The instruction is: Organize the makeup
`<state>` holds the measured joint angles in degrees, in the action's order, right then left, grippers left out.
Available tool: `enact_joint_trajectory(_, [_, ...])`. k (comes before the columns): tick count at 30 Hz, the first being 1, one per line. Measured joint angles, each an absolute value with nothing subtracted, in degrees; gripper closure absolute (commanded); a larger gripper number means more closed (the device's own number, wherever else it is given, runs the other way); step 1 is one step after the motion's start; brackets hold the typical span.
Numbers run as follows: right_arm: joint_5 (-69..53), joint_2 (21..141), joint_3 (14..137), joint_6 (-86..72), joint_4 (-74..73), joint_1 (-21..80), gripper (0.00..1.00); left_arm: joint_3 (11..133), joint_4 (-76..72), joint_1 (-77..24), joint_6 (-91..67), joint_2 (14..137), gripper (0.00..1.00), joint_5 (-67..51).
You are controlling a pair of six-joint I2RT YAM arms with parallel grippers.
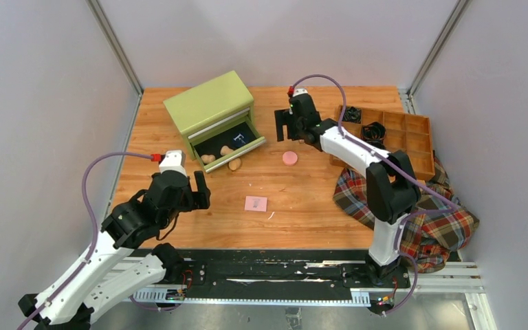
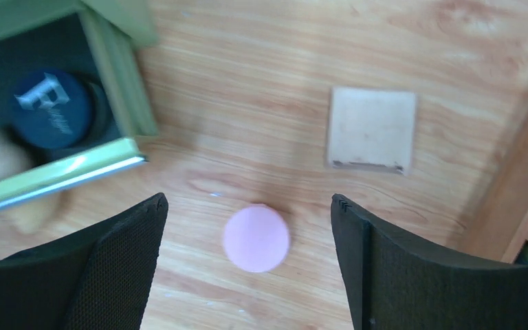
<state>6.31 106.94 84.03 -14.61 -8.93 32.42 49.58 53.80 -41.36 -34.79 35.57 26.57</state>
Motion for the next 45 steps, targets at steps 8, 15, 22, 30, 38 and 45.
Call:
enact_joint_trajectory(8, [6.1,112.8,83.0,-13.9,-15.7,30.9,0.05,48.4,51.0,-41.4,-34.3,38.6,0.13,24.7])
enact_joint_trajectory(15, [4.1,116.4,83.0,-13.4,-17.6,31.0,0.17,48.4,50.5,-41.4,-34.2,38.9,0.13,24.1])
enact_joint_trajectory(22, [2.8,117.5,83.0,-13.1,-18.2,31.0,0.59,48.4,50.2,-41.4,-34.3,38.7,0.13,23.6])
enact_joint_trajectory(30, [1.7,115.7,81.3,-13.6,-18.4,31.0,0.72,48.4,50.2,-41.4,-34.3,38.9,0.13,23.6])
enact_joint_trajectory(38, [-0.3,104.7,81.1,-13.9,-17.4,32.8,0.72,48.4,50.1,-41.4,-34.5,38.9,0.13,24.1])
enact_joint_trajectory(45, [-2.2,109.3,91.7,-14.0,-14.9,37.8,0.68,48.4,50.3,-41.4,-35.0,37.5,0.13,24.7])
